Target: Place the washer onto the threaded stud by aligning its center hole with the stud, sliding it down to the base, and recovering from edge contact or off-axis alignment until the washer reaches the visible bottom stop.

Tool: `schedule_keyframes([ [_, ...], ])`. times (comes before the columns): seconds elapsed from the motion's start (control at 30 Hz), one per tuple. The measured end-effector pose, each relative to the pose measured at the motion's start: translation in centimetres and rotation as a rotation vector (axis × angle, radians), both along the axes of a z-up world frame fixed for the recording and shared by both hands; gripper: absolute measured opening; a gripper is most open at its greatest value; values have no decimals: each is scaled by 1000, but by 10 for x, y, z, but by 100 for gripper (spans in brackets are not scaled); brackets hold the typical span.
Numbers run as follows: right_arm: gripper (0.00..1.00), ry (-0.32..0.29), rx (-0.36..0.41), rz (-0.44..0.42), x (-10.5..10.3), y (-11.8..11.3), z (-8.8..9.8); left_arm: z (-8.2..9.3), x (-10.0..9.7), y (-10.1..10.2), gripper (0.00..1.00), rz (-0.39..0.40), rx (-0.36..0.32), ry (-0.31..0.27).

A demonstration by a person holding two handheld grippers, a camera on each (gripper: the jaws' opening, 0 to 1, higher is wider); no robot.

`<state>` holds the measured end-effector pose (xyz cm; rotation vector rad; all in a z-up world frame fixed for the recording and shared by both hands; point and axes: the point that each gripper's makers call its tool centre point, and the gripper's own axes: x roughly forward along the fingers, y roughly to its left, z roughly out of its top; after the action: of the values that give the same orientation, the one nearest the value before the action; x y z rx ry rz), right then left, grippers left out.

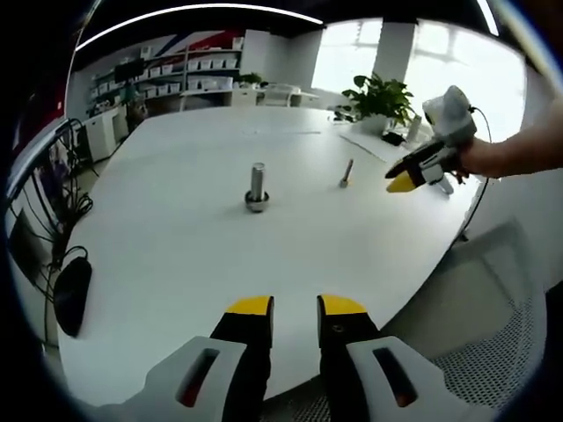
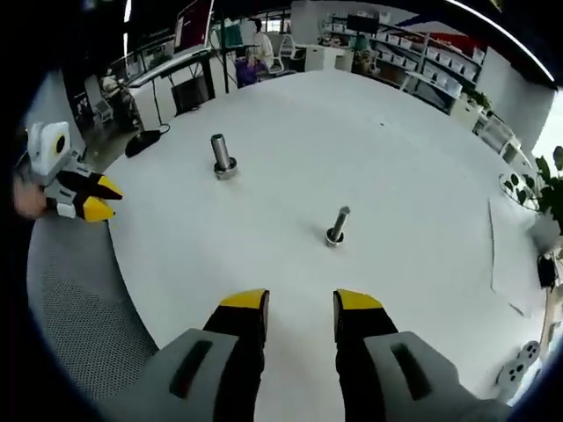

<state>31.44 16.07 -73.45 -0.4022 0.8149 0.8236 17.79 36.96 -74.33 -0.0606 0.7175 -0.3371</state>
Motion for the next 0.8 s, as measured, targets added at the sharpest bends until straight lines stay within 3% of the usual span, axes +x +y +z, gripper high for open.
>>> schedule_keyframes([
  [0.17,32,-21,63,-3,-17,0,10,2,0,2,18,16,-8,-5],
  [0.27,33,-15,86,-19,-26,-5,9,2,2,7,19,31,17,-14],
  [0.5,34,-26,152,-43,-47,-11,10,5,3,9,21,56,1,-25],
  [0.8,37,-45,239,-109,-53,-23,18,3,2,11,24,74,-5,-7],
])
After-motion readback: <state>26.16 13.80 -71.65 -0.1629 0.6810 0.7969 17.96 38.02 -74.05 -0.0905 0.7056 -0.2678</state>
